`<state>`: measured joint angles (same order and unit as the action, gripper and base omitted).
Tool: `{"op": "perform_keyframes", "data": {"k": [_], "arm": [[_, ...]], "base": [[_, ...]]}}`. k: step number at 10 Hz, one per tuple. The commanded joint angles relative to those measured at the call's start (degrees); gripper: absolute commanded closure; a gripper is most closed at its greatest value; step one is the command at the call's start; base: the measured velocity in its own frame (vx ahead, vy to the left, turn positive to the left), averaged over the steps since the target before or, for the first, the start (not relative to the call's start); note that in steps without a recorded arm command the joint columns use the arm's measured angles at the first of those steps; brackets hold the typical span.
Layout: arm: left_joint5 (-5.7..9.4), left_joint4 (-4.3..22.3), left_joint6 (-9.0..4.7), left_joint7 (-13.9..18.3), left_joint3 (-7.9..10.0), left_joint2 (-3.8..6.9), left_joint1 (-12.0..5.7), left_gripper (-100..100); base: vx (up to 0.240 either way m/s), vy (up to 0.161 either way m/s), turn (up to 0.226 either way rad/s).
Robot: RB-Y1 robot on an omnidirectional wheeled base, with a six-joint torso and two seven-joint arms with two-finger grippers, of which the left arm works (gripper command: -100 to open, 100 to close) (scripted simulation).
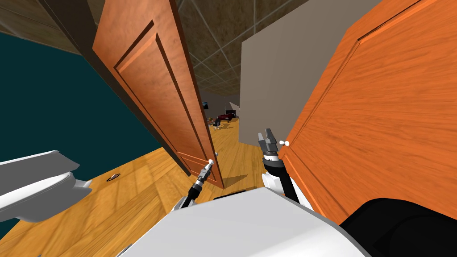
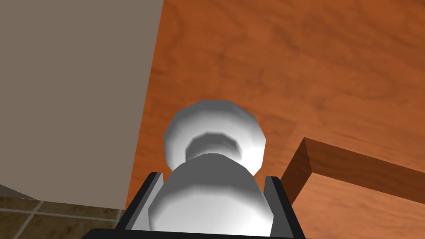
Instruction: Push the door open
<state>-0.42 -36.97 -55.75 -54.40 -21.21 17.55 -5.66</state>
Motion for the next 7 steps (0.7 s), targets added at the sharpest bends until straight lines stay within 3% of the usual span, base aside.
{"op": "perform_keyframes", "data": {"k": [1,7], "arm": [[1.3,-0.39,0.04,2.86,-0.08,-0.16,-0.27,100],[4.85,0.07,0.03,11.07,-0.86,-1.04,-0.88,100]], "base": [[0.044,-0.006,-0.013],[0.033,-0.008,-0.008]]}}
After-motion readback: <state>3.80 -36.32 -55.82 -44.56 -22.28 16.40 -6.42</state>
